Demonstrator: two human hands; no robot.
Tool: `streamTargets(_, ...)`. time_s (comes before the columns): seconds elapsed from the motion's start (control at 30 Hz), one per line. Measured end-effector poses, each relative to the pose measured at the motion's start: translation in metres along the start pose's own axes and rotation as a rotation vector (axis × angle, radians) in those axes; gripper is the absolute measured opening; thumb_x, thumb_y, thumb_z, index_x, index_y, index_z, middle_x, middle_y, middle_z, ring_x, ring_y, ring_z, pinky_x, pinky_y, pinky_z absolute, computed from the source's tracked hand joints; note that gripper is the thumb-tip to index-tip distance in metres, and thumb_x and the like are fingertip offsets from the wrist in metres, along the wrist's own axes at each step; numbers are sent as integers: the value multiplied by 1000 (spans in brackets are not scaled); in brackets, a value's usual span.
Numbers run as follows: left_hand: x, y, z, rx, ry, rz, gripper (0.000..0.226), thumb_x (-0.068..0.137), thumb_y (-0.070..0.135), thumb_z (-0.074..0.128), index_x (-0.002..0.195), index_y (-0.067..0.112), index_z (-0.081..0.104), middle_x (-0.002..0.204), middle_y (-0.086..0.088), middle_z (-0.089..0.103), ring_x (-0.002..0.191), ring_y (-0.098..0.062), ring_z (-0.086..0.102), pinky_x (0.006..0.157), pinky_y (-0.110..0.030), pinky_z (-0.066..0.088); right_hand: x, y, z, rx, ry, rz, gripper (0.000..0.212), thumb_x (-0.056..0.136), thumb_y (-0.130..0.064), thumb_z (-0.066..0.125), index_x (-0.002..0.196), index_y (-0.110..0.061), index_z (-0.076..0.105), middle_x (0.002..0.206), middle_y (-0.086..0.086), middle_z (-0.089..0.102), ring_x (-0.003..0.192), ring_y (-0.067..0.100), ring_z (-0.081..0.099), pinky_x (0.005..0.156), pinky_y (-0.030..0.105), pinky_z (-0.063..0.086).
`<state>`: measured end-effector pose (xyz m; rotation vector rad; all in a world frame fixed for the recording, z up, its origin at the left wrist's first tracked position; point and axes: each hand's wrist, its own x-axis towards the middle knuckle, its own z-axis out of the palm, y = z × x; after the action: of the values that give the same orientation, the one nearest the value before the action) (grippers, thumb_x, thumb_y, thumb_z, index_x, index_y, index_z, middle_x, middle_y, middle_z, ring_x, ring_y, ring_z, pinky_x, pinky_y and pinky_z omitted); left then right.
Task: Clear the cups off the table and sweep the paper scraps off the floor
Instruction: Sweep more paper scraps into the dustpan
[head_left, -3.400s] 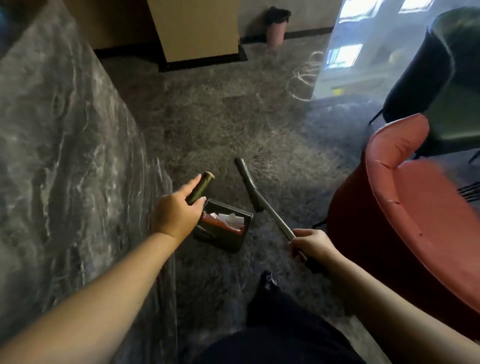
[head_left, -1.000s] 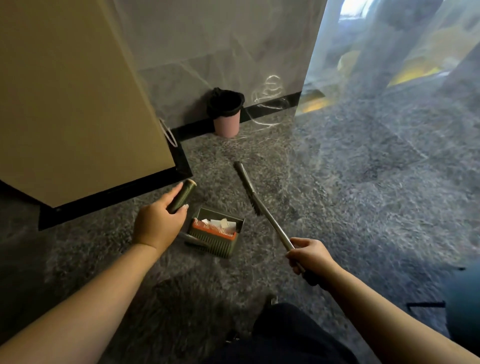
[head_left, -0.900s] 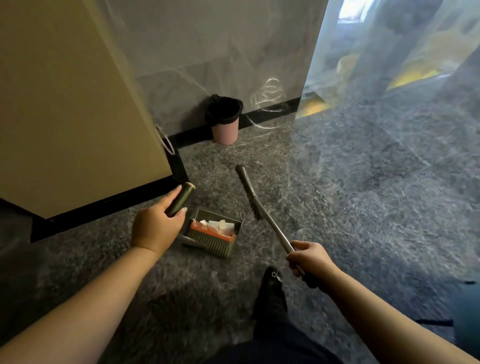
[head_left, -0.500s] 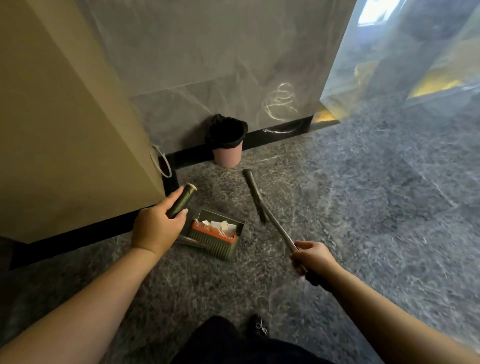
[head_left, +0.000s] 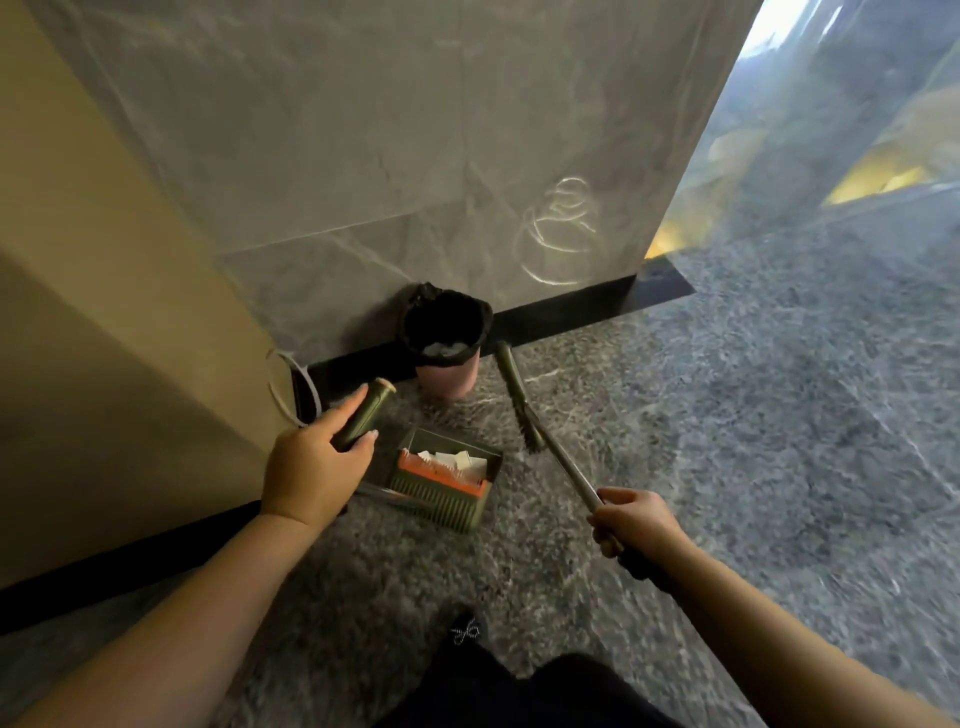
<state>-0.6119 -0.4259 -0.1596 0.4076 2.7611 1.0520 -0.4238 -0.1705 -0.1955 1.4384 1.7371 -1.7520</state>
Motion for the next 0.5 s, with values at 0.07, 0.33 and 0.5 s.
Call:
streamTargets(0.07,30,13,-8,-2,31,0,51,84,22,73,132,31,57,106,-7,72,93,-25,66,76,-29,48,13,-24,-7,15,6,-23,24,87,2,54,108,-4,66,67,14,54,38,14,46,33,19,32)
streamTargets(0.33,115,103,-46,-42,120,38,52,81,17,75,126,38,59,112,4,70,85,-14,66,80,-28,51,71,-114,-46,40,-3,-108,56,86,7,55,140,-5,45,63,14,54,32,11,45,32,15,33)
streamTargets(0.5,156,165,-46,-78,110,-19,51,84,17,72,128,36,58,111,-7,71,95,-25,67,75,-28,45,109,-174,-90,-26,-112,-147,48,86,5,55,133,-5,53,67,14,56,39,13,48,34,17,36)
